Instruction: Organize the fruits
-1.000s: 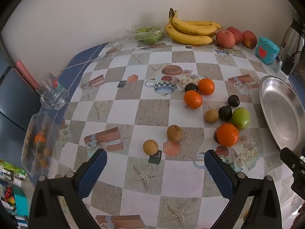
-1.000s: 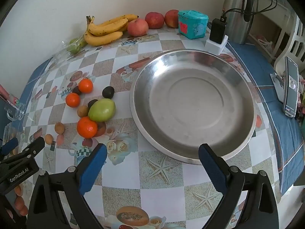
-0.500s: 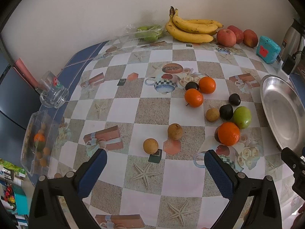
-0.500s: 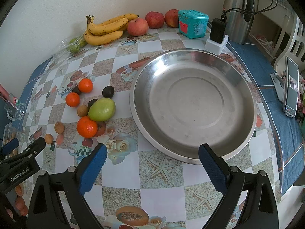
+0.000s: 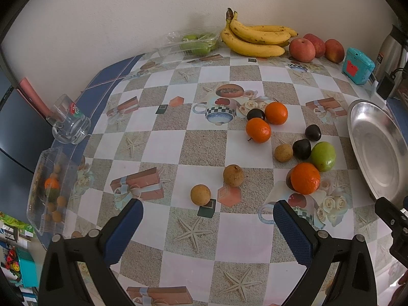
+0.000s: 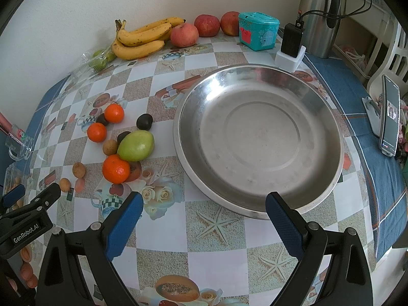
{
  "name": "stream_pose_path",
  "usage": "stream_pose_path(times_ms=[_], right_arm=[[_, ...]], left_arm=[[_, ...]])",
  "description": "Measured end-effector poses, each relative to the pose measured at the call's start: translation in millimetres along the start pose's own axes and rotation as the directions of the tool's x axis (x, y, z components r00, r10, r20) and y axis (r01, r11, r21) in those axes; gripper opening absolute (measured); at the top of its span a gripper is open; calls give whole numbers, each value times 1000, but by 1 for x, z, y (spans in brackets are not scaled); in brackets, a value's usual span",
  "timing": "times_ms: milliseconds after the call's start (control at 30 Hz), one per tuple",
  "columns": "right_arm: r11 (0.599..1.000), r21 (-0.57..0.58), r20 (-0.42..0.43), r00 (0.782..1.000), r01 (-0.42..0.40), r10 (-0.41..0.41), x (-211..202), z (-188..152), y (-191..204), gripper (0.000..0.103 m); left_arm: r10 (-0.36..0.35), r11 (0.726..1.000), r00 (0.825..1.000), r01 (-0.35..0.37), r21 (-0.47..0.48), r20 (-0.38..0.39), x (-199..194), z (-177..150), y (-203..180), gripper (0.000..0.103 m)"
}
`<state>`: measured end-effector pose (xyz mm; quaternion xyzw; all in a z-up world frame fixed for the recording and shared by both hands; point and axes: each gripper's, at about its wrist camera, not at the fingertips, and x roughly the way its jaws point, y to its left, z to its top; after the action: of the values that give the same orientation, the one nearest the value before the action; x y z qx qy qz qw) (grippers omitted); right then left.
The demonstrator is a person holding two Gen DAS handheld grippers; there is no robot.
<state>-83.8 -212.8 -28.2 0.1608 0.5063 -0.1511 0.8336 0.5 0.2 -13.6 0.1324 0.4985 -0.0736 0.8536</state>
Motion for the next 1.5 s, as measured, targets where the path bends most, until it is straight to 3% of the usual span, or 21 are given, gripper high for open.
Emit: stream_pose_path(times_ms=[1267,1500], right_arm=[[1000,-4,-3,1000,2,-2,1,1,2,97],[999,0,18,999,-35,35,2,4,6,97]], left_arm=[[-44,999,999,44,-5,10,0,3,1,103],[-63,997,998,63,-47,13,5,8,10,103]])
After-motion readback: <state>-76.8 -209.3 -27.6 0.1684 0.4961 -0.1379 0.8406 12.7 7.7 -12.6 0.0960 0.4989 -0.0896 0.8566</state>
